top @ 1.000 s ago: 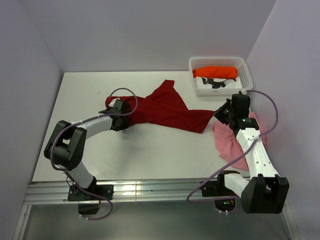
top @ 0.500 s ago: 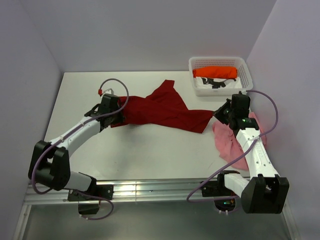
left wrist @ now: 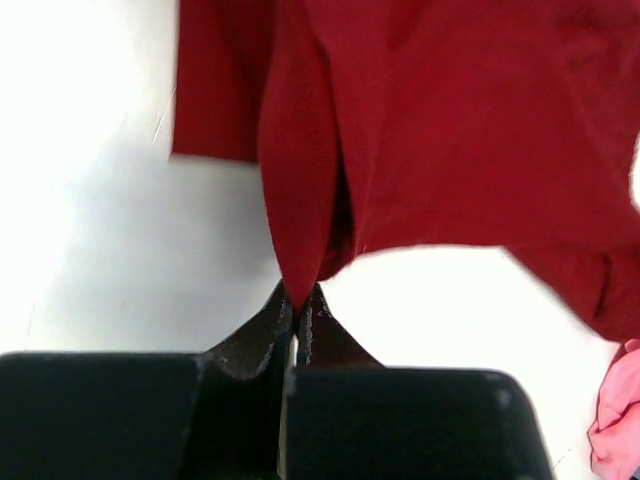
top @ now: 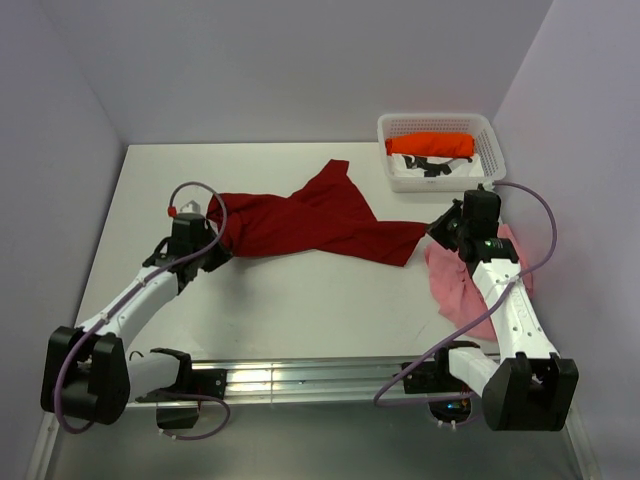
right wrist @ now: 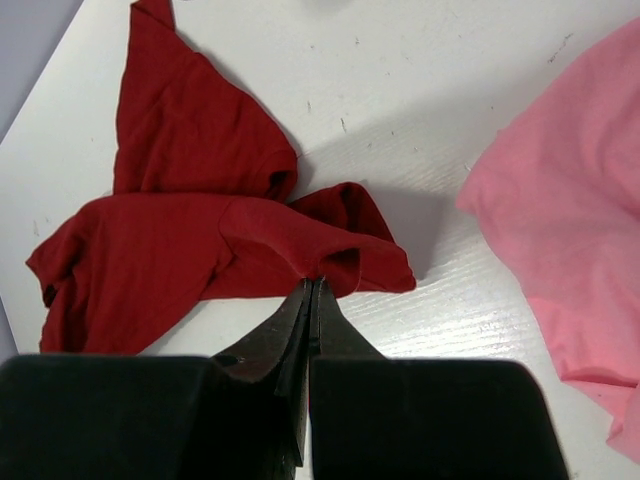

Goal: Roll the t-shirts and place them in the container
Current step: Flatten the tshirt

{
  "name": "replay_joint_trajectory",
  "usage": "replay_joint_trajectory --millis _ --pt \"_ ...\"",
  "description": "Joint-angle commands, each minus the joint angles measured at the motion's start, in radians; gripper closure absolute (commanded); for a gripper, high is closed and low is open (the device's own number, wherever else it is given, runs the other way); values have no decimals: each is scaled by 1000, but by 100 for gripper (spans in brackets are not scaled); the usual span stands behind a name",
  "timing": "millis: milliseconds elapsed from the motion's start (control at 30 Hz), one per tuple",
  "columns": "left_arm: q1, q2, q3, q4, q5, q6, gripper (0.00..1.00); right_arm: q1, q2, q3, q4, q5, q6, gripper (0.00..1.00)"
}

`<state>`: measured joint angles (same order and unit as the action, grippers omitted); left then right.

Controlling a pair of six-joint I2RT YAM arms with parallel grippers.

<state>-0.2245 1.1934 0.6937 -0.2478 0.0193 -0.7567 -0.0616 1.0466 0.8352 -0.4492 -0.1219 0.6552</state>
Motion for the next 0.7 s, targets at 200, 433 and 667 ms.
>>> replay_joint_trajectory --millis 200,433,667 --pt "7 -162 -217 150 -7 -119 7 -7 -30 -24 10 -4 -29 100" --pt "10 -129 -204 163 -54 -92 1 -6 -23 -21 12 -10 -29 100" --pt "27 -26 -189 214 -102 -55 6 -7 -19 -18 10 -12 -34 100"
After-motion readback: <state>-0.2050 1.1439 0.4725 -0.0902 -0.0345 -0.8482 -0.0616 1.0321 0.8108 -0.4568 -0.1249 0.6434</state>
